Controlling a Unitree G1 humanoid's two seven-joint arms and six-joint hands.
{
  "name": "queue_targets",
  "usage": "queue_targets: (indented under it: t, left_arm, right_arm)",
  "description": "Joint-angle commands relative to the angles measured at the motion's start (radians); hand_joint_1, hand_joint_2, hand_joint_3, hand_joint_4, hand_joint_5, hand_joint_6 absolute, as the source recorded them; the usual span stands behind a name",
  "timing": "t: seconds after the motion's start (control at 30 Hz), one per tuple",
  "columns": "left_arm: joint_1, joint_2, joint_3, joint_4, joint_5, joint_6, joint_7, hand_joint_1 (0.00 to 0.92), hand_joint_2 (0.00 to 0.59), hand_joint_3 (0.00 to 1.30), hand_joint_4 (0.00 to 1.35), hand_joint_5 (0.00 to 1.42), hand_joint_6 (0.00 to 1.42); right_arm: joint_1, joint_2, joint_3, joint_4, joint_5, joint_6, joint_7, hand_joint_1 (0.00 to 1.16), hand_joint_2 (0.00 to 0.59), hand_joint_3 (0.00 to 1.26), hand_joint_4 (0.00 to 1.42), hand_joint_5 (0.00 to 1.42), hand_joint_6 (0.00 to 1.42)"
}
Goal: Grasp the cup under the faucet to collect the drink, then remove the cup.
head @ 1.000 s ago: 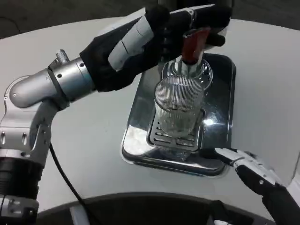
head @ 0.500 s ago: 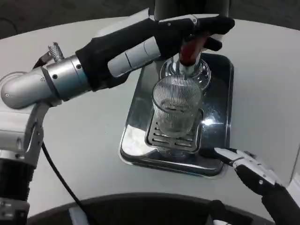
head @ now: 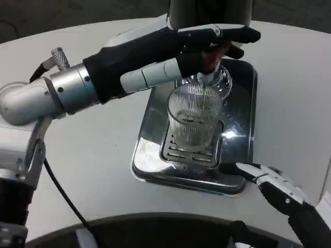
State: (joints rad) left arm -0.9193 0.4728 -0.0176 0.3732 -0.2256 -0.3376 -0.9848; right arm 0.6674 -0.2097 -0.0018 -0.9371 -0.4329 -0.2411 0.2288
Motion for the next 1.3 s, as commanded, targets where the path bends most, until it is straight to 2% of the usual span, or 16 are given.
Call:
queue_targets:
  t: [0.03,0.37,0.53,0.7,0.77,0.83,1.03,1.3]
  left_arm:
    - [0.048,0.019,-0.03,0.004,0.029,-0.002,-0.029,0.0,0.084,0.17,0.07,0.15,0.04]
    - [0.051,0.035,-0.044,0.011,0.054,-0.04,-0.016,0.0,0.084,0.18,0.07,0.14,0.03]
    - [0.057,0.044,-0.056,0.009,0.065,-0.06,-0.012,0.0,0.084,0.18,0.07,0.14,0.03]
    - [0.059,0.047,-0.062,0.01,0.069,-0.068,-0.006,0.0,0.084,0.18,0.07,0.14,0.03]
    - [0.06,0.049,-0.065,0.01,0.07,-0.07,-0.004,0.0,0.084,0.18,0.07,0.14,0.02]
    - [0.062,0.051,-0.067,0.011,0.07,-0.071,-0.003,0.0,0.084,0.18,0.07,0.14,0.02]
    - [0.066,0.054,-0.07,0.012,0.071,-0.075,0.004,0.0,0.084,0.19,0.07,0.13,0.02]
    - [0.068,0.057,-0.073,0.012,0.071,-0.08,0.01,0.0,0.084,0.2,0.07,0.14,0.02]
  right_arm:
    - [0.004,0.001,0.002,-0.003,-0.002,-0.002,-0.004,0.63,0.504,0.22,0.17,0.11,0.03]
    - [-0.025,0.024,0.017,0.01,-0.001,0.029,-0.013,0.66,0.49,0.22,0.17,0.11,0.05]
    - [-0.076,0.01,-0.002,0.03,0.01,0.055,0.0,0.72,0.47,0.22,0.17,0.12,0.09]
    - [-0.137,0.005,-0.016,0.061,0.051,0.112,0.009,0.8,0.373,0.21,0.16,0.13,0.12]
    - [-0.154,0.004,-0.017,0.078,0.066,0.126,0.006,0.83,0.35,0.2,0.16,0.13,0.13]
    - [-0.172,0.007,-0.017,0.097,0.074,0.131,-0.003,0.86,0.3,0.19,0.15,0.12,0.14]
    - [-0.253,0.041,-0.001,0.185,0.079,0.14,-0.053,0.89,0.251,0.17,0.14,0.11,0.16]
    - [-0.344,0.083,0.029,0.324,0.077,0.109,-0.139,0.89,0.229,0.15,0.13,0.11,0.17]
